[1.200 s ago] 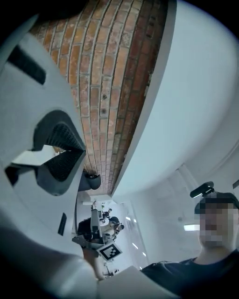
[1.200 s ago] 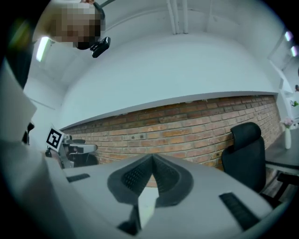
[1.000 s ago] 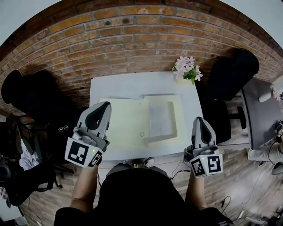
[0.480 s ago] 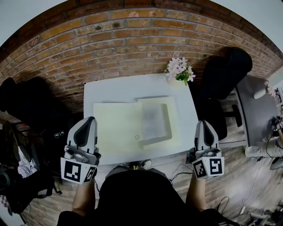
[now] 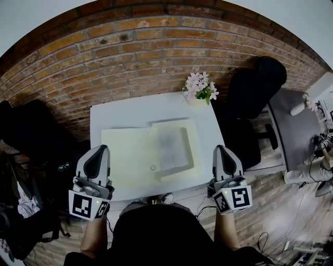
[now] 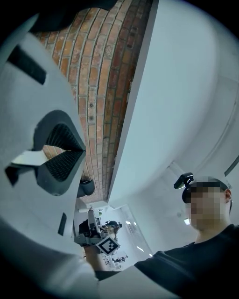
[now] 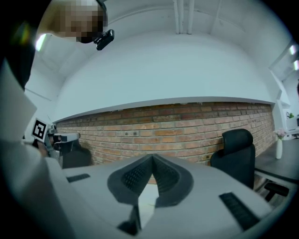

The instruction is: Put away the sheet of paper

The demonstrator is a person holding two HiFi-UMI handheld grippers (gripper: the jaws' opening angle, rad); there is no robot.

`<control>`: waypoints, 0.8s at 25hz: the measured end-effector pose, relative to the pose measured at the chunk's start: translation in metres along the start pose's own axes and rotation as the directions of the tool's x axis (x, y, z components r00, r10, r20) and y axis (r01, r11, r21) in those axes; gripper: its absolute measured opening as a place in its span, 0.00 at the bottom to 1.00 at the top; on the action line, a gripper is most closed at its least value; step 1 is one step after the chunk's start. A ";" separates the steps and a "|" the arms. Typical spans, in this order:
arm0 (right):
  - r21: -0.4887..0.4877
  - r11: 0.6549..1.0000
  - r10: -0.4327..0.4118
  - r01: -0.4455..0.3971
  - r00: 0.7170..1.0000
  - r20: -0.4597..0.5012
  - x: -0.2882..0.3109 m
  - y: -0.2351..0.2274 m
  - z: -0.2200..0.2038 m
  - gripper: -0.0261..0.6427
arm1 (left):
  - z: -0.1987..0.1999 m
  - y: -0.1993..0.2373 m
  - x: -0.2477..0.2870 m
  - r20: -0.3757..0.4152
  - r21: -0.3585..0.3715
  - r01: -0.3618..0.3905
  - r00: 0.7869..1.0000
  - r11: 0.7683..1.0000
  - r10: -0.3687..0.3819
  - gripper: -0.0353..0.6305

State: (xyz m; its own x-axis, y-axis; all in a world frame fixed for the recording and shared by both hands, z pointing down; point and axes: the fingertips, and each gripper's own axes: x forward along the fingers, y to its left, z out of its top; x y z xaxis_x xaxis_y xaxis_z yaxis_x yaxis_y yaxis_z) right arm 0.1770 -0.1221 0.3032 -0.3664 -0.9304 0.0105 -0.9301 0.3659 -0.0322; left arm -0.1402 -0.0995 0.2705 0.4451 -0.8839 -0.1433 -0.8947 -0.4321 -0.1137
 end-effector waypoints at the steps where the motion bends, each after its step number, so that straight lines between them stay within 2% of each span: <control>1: 0.003 1.000 0.005 -0.005 1.000 -0.001 0.000 0.001 0.000 0.06 | 0.001 -0.003 0.001 0.003 -0.001 0.005 1.000 1.000 -0.005 0.09; 11: -0.038 0.999 -0.010 0.010 1.000 -0.024 0.002 0.001 -0.002 0.06 | 0.004 -0.007 0.008 0.005 -0.007 0.032 0.999 0.999 -0.032 0.09; 20: -0.051 0.998 0.037 -0.038 0.999 -0.017 0.009 0.016 -0.003 0.06 | 0.000 -0.008 0.000 0.006 -0.013 0.021 1.000 1.000 -0.021 0.09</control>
State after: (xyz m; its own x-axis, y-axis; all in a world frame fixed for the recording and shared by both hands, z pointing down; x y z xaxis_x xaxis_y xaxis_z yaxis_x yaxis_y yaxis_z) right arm 0.1587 -0.1241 0.3061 -0.4009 -0.9157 0.0260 -0.9157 0.4015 0.0181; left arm -0.1326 -0.0960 0.2712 0.4638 -0.8737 -0.1470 -0.8856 -0.4526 -0.1040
